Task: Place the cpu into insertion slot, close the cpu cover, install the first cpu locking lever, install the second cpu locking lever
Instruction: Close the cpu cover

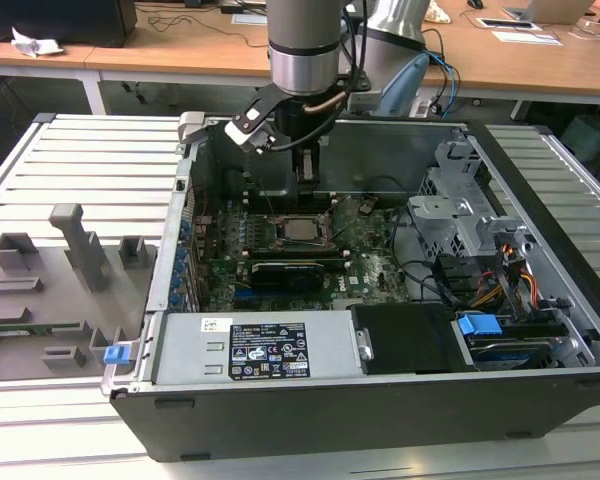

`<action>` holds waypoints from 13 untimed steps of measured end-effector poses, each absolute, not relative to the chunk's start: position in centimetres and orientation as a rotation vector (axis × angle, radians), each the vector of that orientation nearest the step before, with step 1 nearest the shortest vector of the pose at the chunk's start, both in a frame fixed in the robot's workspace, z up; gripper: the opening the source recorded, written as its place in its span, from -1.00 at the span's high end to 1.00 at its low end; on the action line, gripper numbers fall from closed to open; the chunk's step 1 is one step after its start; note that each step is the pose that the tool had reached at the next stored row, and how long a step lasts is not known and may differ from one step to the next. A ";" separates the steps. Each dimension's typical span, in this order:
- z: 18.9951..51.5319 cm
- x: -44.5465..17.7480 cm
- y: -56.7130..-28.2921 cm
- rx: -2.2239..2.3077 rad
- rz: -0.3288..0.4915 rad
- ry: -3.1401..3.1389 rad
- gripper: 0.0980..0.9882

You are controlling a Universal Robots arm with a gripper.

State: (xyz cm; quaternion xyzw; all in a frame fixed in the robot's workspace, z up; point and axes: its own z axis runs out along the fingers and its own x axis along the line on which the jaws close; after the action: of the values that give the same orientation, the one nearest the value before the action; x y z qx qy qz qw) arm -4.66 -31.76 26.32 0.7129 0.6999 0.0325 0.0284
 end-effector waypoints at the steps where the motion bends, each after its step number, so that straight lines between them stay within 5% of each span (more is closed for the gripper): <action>1: 26.3 -4.7 -31.9 2.200 0.100 2.160 0.98; 13: 27.5 -4.2 -32.2 2.202 0.099 2.162 0.98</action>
State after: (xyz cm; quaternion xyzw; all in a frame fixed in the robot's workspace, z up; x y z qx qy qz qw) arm -4.23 -32.16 27.49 0.7129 0.7000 0.0321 0.0269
